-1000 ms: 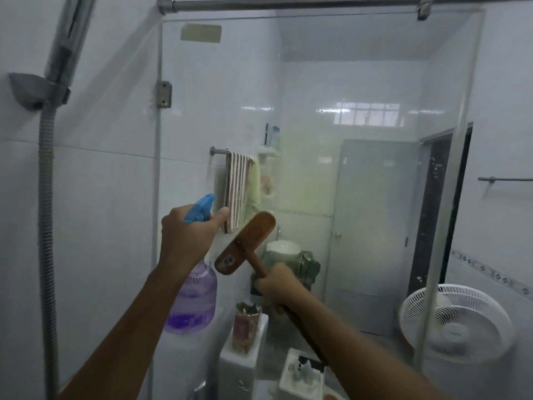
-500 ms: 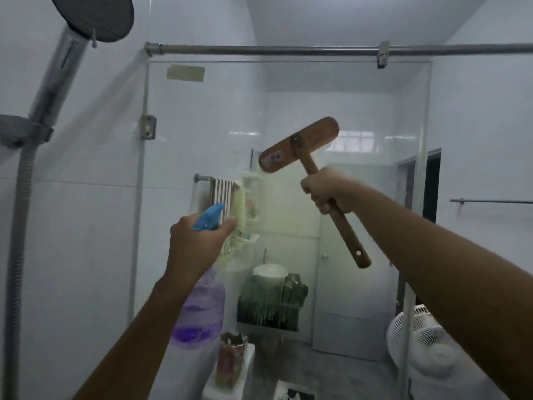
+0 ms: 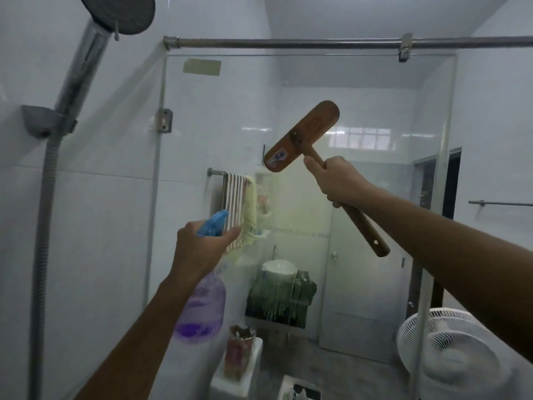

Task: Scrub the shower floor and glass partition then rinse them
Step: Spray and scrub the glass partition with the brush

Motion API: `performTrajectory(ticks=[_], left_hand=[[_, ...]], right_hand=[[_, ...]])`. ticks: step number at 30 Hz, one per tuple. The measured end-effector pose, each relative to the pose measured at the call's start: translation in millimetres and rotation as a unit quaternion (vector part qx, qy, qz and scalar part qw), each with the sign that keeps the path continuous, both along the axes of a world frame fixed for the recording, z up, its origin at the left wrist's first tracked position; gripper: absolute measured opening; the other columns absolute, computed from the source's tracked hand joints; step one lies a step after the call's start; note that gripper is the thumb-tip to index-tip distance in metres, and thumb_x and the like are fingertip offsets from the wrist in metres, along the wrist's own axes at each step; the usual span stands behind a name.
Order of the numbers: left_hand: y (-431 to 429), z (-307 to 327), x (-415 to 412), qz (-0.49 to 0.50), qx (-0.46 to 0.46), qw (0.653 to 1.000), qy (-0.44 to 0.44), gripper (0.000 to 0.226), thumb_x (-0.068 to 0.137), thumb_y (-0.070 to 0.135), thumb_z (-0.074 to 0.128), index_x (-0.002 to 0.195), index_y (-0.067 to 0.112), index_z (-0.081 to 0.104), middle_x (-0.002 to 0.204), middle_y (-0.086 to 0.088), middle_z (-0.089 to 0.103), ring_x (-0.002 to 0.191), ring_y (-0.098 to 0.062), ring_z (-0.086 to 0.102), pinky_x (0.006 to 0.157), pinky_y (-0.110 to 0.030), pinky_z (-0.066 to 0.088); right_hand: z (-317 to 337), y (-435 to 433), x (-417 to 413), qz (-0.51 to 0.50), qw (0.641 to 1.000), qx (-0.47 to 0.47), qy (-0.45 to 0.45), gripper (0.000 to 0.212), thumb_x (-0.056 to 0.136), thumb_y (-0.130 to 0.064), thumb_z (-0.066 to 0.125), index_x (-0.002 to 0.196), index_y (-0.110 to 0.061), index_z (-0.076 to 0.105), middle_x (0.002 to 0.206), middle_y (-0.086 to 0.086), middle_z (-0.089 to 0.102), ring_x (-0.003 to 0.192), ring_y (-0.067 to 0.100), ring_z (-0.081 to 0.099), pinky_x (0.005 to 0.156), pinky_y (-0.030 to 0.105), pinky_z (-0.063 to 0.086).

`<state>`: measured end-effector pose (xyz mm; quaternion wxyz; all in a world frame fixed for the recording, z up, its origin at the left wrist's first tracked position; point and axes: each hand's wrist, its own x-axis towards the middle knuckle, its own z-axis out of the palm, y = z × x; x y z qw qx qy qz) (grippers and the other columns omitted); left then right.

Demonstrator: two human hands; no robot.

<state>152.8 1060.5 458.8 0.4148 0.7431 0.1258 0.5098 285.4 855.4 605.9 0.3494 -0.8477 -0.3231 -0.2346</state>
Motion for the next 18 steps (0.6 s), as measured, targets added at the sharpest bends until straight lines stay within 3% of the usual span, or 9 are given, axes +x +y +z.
performTrajectory(ticks=[2, 4, 6, 8, 10, 12, 15, 18], left_hand=[[0, 2, -3, 0.004, -0.001, 1.000, 0.000, 0.033, 0.079, 0.043, 0.078, 0.071, 0.016, 0.062, 0.063, -0.005, 0.066, 0.053, -0.014, 0.063, 0.052, -0.023, 0.051], [1, 2, -6, 0.021, -0.002, 1.000, -0.001, 0.038, 0.078, 0.048, 0.078, 0.066, 0.016, 0.059, 0.062, -0.008, 0.066, 0.055, -0.020, 0.064, 0.056, -0.032, 0.052], [1, 0, -10, 0.040, 0.006, 0.999, -0.001, 0.045, 0.077, 0.053, 0.076, 0.065, 0.013, 0.058, 0.063, -0.012, 0.066, 0.059, -0.028, 0.066, 0.057, -0.039, 0.055], [1, -3, -14, 0.053, 0.007, 0.999, 0.000, 0.051, 0.077, 0.056, 0.075, 0.068, 0.008, 0.059, 0.065, -0.016, 0.066, 0.062, -0.033, 0.066, 0.058, -0.041, 0.055], [1, -8, -17, 0.057, 0.006, 0.998, 0.003, 0.050, 0.079, 0.054, 0.075, 0.067, 0.008, 0.058, 0.066, -0.017, 0.066, 0.064, -0.034, 0.066, 0.054, -0.034, 0.050], [1, -13, -19, 0.053, 0.008, 0.999, 0.006, 0.046, 0.080, 0.050, 0.076, 0.064, 0.013, 0.055, 0.065, -0.016, 0.065, 0.063, -0.033, 0.066, 0.053, -0.028, 0.046], [2, -18, -18, 0.059, -0.001, 0.998, 0.004, 0.044, 0.078, 0.047, 0.078, 0.063, 0.011, 0.057, 0.061, -0.013, 0.062, 0.051, -0.023, 0.056, 0.052, -0.030, 0.045], [3, -23, -18, 0.081, -0.018, 0.997, -0.002, 0.042, 0.079, 0.044, 0.079, 0.061, 0.013, 0.056, 0.056, -0.003, 0.056, 0.049, -0.011, 0.048, 0.049, -0.022, 0.040]], right_hand=[[1, 11, 1, -0.004, 0.999, 0.024, 0.027, 0.061, 0.100, -0.062, 0.036, 0.097, -0.005, 0.058, 0.072, 0.007, 0.057, 0.056, 0.019, 0.058, 0.048, 0.028, 0.055], [-18, 24, 0, -0.001, 1.000, -0.015, 0.020, 0.059, 0.101, -0.061, 0.036, 0.104, -0.006, 0.056, 0.081, 0.009, 0.061, 0.062, 0.023, 0.062, 0.054, 0.034, 0.059], [-61, 42, -5, 0.018, 0.986, -0.161, -0.036, 0.052, 0.104, -0.054, 0.037, 0.107, -0.007, 0.059, 0.094, 0.015, 0.064, 0.077, 0.030, 0.066, 0.068, 0.040, 0.058], [-111, 55, -15, 0.039, 0.946, -0.318, -0.052, 0.049, 0.104, -0.051, 0.040, 0.104, -0.008, 0.064, 0.093, 0.011, 0.066, 0.081, 0.028, 0.067, 0.076, 0.039, 0.056], [-129, 60, -17, 0.033, 0.931, -0.361, -0.032, 0.051, 0.100, -0.056, 0.044, 0.092, -0.010, 0.064, 0.084, 0.007, 0.065, 0.074, 0.023, 0.065, 0.075, 0.037, 0.057], [-103, 59, -11, 0.021, 0.945, -0.321, -0.060, 0.055, 0.100, -0.058, 0.043, 0.090, -0.007, 0.061, 0.082, 0.009, 0.064, 0.071, 0.025, 0.064, 0.068, 0.037, 0.056], [-31, 44, -9, 0.006, 0.990, -0.131, -0.045, 0.049, 0.101, -0.057, 0.040, 0.095, -0.009, 0.049, 0.079, 0.007, 0.056, 0.063, 0.021, 0.059, 0.050, 0.031, 0.047], [-8, 44, -6, 0.005, 0.999, -0.033, -0.006, 0.050, 0.100, -0.060, 0.039, 0.104, -0.011, 0.043, 0.088, 0.008, 0.055, 0.070, 0.024, 0.062, 0.046, 0.032, 0.050]])
